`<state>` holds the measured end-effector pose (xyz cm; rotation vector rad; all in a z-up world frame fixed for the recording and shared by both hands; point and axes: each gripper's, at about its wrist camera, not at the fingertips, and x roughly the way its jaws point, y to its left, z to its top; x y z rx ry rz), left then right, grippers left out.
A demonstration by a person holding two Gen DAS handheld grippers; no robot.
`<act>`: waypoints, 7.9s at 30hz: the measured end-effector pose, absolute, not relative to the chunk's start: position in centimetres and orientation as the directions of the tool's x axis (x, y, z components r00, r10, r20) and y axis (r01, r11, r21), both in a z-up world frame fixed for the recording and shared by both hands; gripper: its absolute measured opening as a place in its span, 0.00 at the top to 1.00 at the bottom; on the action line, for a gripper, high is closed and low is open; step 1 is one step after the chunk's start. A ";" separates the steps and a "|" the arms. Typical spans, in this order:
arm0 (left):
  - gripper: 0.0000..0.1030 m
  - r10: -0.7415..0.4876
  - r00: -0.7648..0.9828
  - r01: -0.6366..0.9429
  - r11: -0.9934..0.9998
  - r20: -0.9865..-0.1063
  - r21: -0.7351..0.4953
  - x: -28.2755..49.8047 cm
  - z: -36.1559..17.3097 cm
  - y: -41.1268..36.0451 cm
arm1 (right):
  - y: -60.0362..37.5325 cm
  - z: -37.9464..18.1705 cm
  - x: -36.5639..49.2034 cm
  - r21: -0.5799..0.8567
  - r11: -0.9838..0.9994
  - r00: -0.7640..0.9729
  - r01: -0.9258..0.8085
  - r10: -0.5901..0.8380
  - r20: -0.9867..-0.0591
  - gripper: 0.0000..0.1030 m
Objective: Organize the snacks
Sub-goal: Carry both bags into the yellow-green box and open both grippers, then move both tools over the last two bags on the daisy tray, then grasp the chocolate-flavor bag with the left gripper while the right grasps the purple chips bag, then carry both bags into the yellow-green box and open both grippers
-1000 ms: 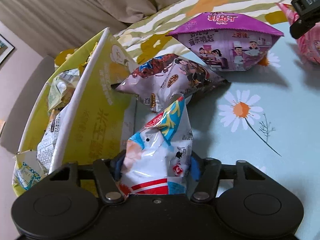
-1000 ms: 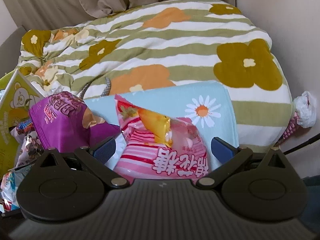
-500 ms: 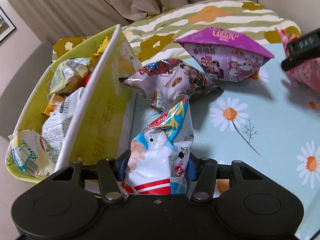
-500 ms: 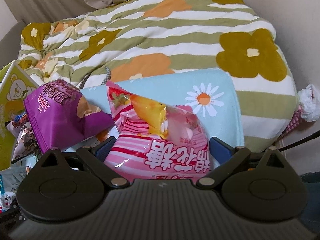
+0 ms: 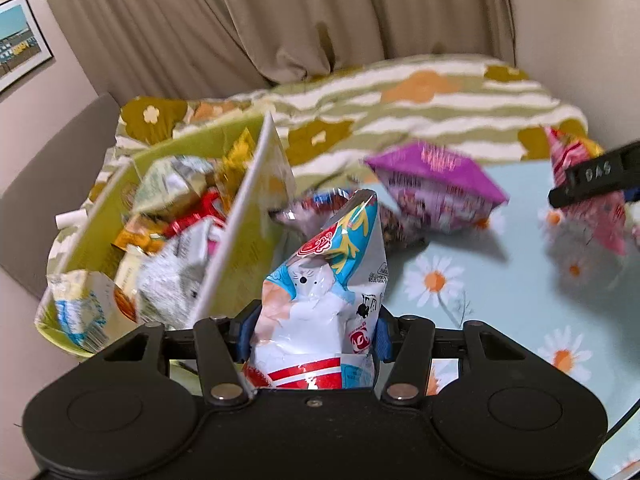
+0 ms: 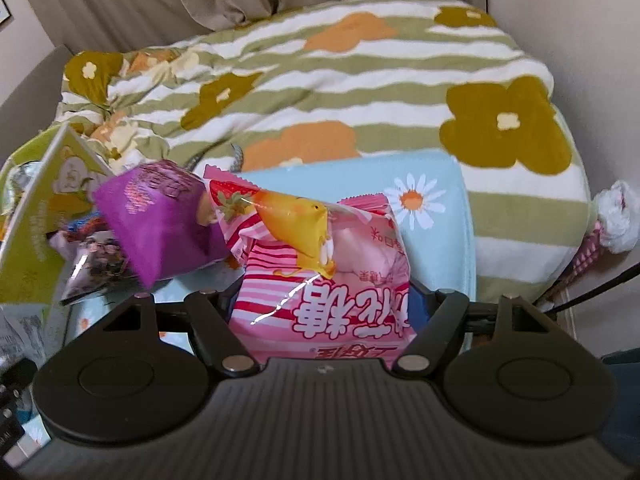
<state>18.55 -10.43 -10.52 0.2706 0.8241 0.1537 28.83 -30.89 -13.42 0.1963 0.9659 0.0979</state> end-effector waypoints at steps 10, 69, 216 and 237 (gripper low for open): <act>0.43 0.252 0.753 -0.114 0.960 -0.607 0.257 16.5 -4.1 -6.5 | -25.6 -6.2 26.0 0.260 0.955 0.641 -0.141 0.288 -0.712 0.14; 0.01 0.068 0.713 -0.047 0.998 -0.698 0.049 23.1 -3.8 20.9 | 5.8 -2.6 31.8 0.332 0.922 0.635 -0.202 0.381 -0.672 0.00; 0.29 -0.032 0.771 0.007 0.999 -0.637 -0.042 23.9 0.1 4.9 | -14.3 0.1 31.1 0.401 0.858 0.591 -0.321 0.512 -0.623 0.15; 0.00 -0.190 0.651 0.125 0.982 -0.735 -0.143 29.3 -3.3 18.8 | 0.3 1.5 32.9 0.328 0.929 0.698 -0.171 0.350 -0.625 0.15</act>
